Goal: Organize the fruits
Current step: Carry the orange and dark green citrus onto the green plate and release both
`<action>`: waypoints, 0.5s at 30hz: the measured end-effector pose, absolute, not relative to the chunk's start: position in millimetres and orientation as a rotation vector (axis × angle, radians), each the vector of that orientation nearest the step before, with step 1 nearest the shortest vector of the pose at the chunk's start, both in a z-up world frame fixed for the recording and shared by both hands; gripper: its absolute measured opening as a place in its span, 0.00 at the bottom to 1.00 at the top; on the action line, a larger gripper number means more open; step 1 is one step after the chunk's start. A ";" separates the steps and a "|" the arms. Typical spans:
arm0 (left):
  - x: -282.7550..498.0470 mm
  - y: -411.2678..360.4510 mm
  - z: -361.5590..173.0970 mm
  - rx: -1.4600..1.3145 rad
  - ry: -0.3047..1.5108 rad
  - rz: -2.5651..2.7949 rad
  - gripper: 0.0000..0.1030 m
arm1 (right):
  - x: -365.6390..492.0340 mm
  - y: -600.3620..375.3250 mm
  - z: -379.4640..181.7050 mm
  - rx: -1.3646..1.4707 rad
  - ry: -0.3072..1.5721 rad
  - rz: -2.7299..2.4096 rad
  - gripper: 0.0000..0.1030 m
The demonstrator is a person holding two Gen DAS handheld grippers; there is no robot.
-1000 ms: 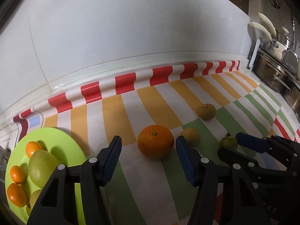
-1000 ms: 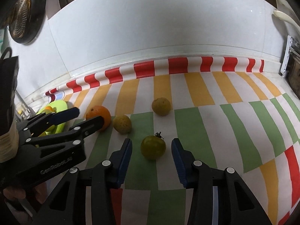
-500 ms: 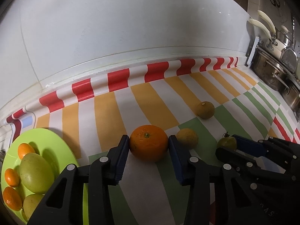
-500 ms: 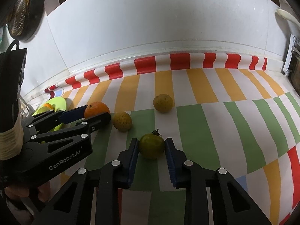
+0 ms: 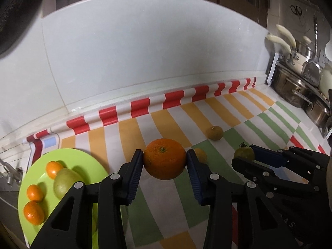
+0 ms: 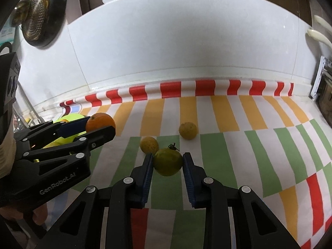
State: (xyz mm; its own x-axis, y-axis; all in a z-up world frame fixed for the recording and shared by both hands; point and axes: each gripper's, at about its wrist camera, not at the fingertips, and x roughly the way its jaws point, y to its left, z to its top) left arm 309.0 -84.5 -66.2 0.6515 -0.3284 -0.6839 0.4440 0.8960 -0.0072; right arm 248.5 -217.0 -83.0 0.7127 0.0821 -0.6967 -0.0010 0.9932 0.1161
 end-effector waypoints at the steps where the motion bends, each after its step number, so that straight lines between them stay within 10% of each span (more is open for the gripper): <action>1: 304.6 -82.4 -62.4 0.162 0.736 -0.440 0.41 | 246.1 -216.9 -80.4 0.108 0.772 0.047 0.29; 15: 249.1 -54.8 -23.7 0.123 0.679 -0.407 0.41 | 204.3 -199.7 -37.6 0.083 0.693 0.092 0.29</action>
